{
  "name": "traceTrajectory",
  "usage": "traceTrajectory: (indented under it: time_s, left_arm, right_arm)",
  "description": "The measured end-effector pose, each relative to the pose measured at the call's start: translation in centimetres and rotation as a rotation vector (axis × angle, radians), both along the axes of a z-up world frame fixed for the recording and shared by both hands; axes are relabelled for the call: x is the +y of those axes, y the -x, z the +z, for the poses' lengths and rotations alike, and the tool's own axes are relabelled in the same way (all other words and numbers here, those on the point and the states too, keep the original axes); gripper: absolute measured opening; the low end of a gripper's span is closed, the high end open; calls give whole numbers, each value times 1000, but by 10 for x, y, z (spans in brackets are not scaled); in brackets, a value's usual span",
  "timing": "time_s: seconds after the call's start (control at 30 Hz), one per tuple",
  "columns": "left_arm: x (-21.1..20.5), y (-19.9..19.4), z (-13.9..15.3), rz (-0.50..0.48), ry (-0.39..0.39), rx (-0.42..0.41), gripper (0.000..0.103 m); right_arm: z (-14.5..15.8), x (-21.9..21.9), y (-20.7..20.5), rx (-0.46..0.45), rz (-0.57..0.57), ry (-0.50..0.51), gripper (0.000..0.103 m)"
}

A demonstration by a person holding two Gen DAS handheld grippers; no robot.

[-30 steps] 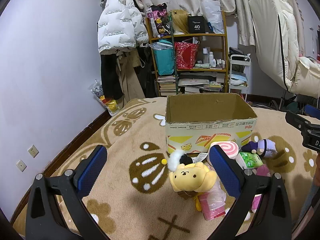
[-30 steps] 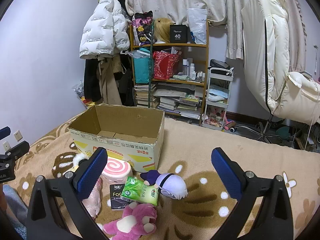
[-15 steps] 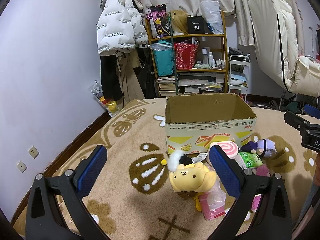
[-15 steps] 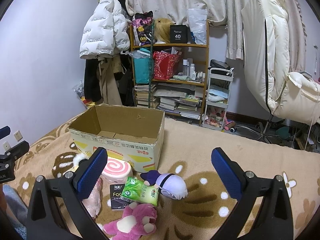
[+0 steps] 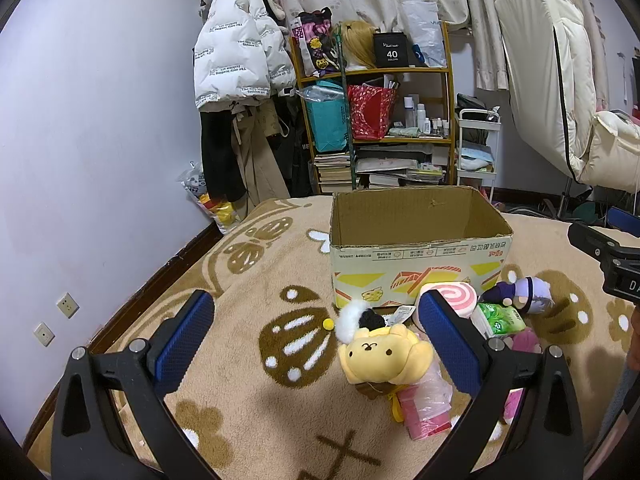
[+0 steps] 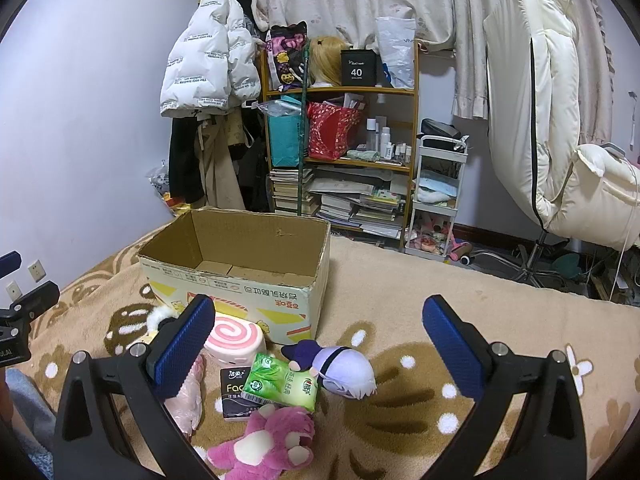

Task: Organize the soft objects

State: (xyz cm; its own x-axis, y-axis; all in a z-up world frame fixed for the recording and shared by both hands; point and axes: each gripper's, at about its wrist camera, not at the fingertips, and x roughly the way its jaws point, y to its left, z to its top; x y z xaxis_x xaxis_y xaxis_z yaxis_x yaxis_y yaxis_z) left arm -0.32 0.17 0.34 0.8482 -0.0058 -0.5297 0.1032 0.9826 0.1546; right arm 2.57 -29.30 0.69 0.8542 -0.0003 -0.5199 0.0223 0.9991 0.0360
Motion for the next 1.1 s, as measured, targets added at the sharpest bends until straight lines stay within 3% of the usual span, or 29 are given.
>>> traceTrajectory:
  time_s: [1.1]
  left_arm:
    - [3, 0, 4, 2, -2, -3, 101]
  right_arm:
    - [-1, -1, 0, 4, 1, -1, 103]
